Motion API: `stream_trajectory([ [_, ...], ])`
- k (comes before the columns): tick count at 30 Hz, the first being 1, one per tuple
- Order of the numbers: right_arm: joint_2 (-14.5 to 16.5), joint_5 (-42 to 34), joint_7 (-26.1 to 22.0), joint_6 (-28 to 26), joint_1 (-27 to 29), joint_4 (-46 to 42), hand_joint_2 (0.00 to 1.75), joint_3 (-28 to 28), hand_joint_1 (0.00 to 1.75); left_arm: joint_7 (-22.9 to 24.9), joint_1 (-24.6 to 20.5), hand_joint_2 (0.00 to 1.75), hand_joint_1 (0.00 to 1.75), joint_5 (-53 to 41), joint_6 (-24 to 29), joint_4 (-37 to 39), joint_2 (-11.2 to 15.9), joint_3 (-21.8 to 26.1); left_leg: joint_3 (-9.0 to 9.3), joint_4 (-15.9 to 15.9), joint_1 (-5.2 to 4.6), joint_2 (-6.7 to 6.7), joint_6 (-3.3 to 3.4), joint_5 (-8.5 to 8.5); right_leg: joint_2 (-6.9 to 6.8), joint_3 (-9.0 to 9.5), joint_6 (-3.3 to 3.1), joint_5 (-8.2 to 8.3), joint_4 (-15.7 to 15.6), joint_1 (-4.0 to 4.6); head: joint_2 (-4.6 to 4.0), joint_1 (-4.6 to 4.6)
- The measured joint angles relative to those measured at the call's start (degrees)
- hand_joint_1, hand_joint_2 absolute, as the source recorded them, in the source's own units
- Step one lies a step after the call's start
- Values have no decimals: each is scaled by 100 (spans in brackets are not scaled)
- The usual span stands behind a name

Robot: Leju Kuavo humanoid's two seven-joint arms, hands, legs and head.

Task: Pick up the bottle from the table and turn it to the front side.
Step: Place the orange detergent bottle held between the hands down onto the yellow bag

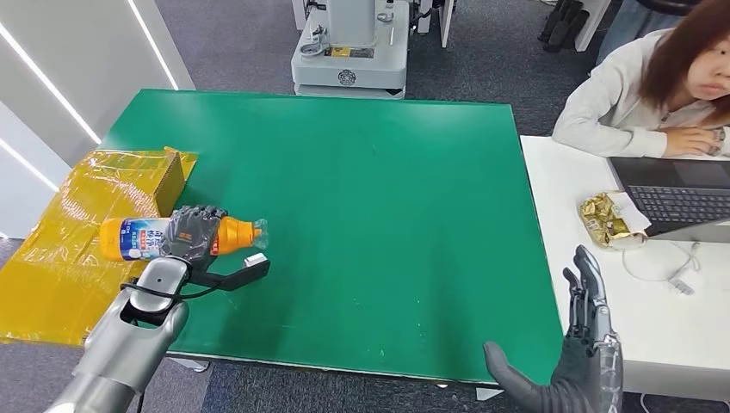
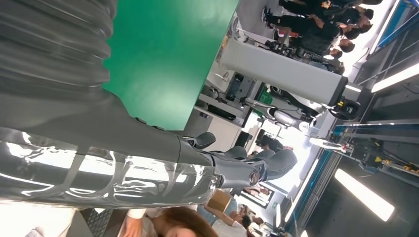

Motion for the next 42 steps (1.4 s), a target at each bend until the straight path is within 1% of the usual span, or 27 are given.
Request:
stream_trajectory([
  [12, 89, 22, 8, 73, -10, 0, 175, -14, 0, 63, -34, 175, 175, 0, -28, 414, -113, 202, -1, 0, 0, 0, 0, 0, 0, 0, 0, 0, 0, 0, 0, 1],
  [25, 143, 28, 8, 172, -62, 12, 175, -40, 0, 120, -35, 175, 175, 0, -68, 733, -158, 352, 0, 0, 0, 0, 0, 0, 0, 1, 0, 0, 0, 0, 0, -1],
  [27, 145, 28, 8, 189, -67, 17, 175, -40, 0, 96, -36, 175, 175, 4, -89, 775, -165, 375, -1, 0, 0, 0, 0, 0, 0, 1, 0, 0, 0, 0, 0, 0],
  [30, 146, 21, 7, 204, -93, 43, 175, -40, 0, -75, -58, 175, 175, 40, -133, 909, -192, 457, 0, 0, 0, 0, 0, 0, 0, 1, 0, 0, 0, 0, 0, 1],
  [33, 148, 15, 16, 214, -138, 83, 175, -41, 0, -219, -175, 175, 175, 59, -67, 1181, -235, 556, 2, -1, 0, -3, 0, 0, -6, 5, 0, -1, 0, 0, 0, 1],
  [37, 149, 9, 47, 221, -185, 126, 175, -40, 0, -366, -465, 175, 175, 127, -14, 1715, -298, 663, 15, -5, -1, -7, 0, 0, -16, 20, 0, -1, 0, -1, 0, 0],
  [42, 149, -32, 91, 225, -276, 208, 175, -40, 0, -474, -1014, 175, 175, 168, -40, 2579, -359, 692, 45, -11, -2, -30, -4, 4, -35, 54, -6, -8, 0, -1, 0, 2],
])
